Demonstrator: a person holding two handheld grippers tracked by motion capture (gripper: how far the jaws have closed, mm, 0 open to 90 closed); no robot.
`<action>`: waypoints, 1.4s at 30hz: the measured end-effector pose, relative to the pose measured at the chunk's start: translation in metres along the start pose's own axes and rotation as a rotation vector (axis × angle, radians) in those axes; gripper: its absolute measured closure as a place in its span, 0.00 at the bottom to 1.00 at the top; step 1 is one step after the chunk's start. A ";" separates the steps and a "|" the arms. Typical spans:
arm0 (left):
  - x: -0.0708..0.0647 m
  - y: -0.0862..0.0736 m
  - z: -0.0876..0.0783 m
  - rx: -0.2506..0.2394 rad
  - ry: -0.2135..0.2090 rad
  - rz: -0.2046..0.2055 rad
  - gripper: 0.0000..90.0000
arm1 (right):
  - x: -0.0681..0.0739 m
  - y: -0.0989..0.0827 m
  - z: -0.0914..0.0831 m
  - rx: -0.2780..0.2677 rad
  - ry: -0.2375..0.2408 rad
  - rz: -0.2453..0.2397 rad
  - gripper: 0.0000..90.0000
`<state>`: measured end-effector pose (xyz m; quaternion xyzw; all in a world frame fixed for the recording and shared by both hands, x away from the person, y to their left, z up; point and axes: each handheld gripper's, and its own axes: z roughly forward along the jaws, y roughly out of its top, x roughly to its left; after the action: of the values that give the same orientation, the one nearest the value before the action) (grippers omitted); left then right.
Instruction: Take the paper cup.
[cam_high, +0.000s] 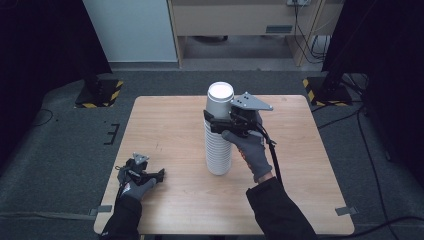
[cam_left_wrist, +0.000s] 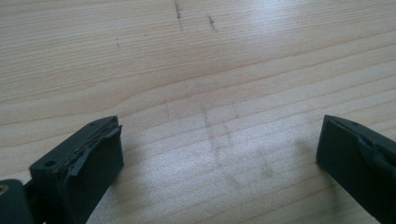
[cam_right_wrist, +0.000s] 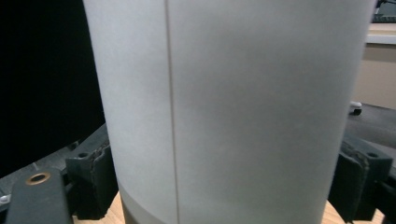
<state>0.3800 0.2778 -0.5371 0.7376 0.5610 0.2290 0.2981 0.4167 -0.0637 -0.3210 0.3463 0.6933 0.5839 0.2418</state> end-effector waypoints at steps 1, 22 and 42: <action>0.000 0.000 0.000 0.000 0.000 0.000 0.00 | 0.000 0.000 0.000 0.000 0.001 0.000 0.16; 0.000 0.000 0.000 0.001 0.000 0.001 0.00 | 0.002 0.024 -0.008 -0.075 0.017 0.010 0.17; 0.000 0.000 0.000 -0.002 0.000 -0.002 0.00 | -0.002 0.042 -0.020 -0.156 0.051 0.051 0.17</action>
<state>0.3800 0.2776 -0.5372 0.7366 0.5616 0.2291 0.2993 0.4117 -0.0746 -0.2756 0.3290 0.6425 0.6508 0.2356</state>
